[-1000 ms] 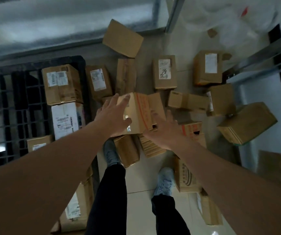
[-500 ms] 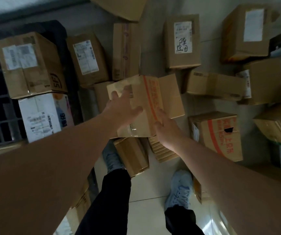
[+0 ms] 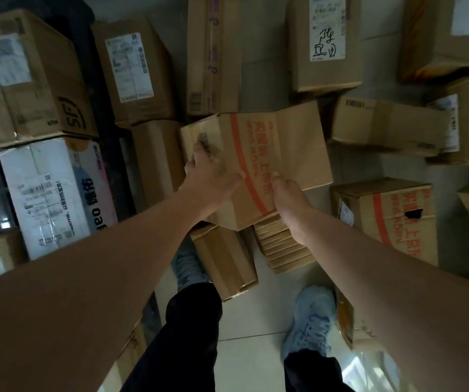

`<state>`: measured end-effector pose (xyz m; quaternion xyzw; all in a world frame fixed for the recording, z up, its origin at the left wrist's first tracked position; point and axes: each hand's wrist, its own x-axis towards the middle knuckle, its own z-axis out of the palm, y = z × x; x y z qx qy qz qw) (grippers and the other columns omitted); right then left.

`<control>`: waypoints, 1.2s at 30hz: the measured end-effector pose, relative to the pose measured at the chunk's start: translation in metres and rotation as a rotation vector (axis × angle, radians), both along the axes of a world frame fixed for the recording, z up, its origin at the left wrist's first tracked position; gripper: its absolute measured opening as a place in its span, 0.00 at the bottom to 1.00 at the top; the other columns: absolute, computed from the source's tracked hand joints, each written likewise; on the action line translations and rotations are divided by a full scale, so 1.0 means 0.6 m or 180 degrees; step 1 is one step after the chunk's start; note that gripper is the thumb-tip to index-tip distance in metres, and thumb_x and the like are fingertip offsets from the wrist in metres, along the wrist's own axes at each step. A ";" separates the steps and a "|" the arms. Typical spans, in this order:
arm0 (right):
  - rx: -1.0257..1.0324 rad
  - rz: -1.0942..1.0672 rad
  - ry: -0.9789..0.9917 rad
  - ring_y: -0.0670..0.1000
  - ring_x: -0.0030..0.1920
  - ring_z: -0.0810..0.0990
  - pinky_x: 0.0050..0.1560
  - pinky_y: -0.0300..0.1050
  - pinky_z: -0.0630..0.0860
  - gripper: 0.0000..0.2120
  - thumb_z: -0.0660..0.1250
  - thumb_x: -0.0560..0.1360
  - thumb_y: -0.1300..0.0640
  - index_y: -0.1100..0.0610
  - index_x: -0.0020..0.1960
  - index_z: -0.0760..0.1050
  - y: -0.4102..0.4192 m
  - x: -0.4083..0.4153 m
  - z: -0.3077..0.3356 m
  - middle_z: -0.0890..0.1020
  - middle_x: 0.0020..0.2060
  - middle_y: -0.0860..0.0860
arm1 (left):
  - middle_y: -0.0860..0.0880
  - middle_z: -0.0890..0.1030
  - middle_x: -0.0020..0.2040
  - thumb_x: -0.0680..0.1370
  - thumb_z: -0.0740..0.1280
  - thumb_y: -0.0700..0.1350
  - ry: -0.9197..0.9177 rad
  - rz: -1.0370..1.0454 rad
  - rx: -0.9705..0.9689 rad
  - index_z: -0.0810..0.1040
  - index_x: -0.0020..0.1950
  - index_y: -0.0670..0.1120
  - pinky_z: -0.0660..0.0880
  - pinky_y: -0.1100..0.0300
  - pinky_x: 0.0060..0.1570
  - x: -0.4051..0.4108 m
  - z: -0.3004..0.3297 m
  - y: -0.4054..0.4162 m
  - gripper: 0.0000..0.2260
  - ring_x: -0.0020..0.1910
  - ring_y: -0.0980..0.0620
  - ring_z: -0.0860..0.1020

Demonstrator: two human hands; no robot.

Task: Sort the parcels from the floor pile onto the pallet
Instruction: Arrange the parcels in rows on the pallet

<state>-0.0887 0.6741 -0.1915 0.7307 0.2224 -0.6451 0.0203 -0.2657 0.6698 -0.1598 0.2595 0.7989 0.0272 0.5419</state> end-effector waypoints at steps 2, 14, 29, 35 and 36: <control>0.0008 0.0098 -0.0003 0.55 0.63 0.77 0.57 0.51 0.69 0.29 0.52 0.84 0.35 0.52 0.77 0.68 -0.002 0.000 -0.005 0.77 0.68 0.54 | 0.47 0.57 0.81 0.75 0.74 0.58 -0.0094 0.0053 0.0114 0.41 0.82 0.64 0.67 0.31 0.70 -0.007 -0.002 -0.008 0.48 0.75 0.38 0.65; 0.0625 -0.0332 0.0075 0.50 0.51 0.81 0.41 0.45 0.72 0.09 0.53 0.89 0.47 0.50 0.58 0.68 -0.035 -0.013 0.108 0.80 0.55 0.51 | 0.57 0.78 0.61 0.76 0.75 0.56 -0.0639 0.0561 0.0436 0.57 0.79 0.56 0.73 0.49 0.59 -0.038 0.086 -0.021 0.37 0.57 0.56 0.78; 0.0927 -0.0445 0.1418 0.52 0.68 0.78 0.67 0.67 0.77 0.64 0.86 0.56 0.41 0.41 0.82 0.51 -0.020 -0.031 0.436 0.77 0.70 0.45 | 0.49 0.79 0.65 0.66 0.74 0.68 -0.0496 0.1244 0.0933 0.58 0.80 0.59 0.83 0.58 0.35 -0.107 0.415 -0.044 0.47 0.47 0.51 0.86; 0.1080 -0.0227 0.1309 0.48 0.60 0.83 0.52 0.52 0.84 0.48 0.87 0.56 0.43 0.46 0.70 0.68 -0.016 -0.027 0.580 0.84 0.60 0.45 | 0.54 0.56 0.70 0.72 0.63 0.75 0.0146 0.1062 0.1102 0.66 0.70 0.77 0.75 0.59 0.41 -0.091 0.571 -0.080 0.26 0.60 0.45 0.68; 0.0999 -0.0181 0.1361 0.49 0.60 0.84 0.52 0.55 0.84 0.46 0.87 0.57 0.44 0.46 0.69 0.68 -0.017 -0.025 0.604 0.84 0.60 0.45 | 0.54 0.57 0.68 0.72 0.62 0.76 0.0176 0.1053 0.1055 0.69 0.68 0.77 0.74 0.58 0.45 -0.093 0.596 -0.088 0.25 0.61 0.43 0.69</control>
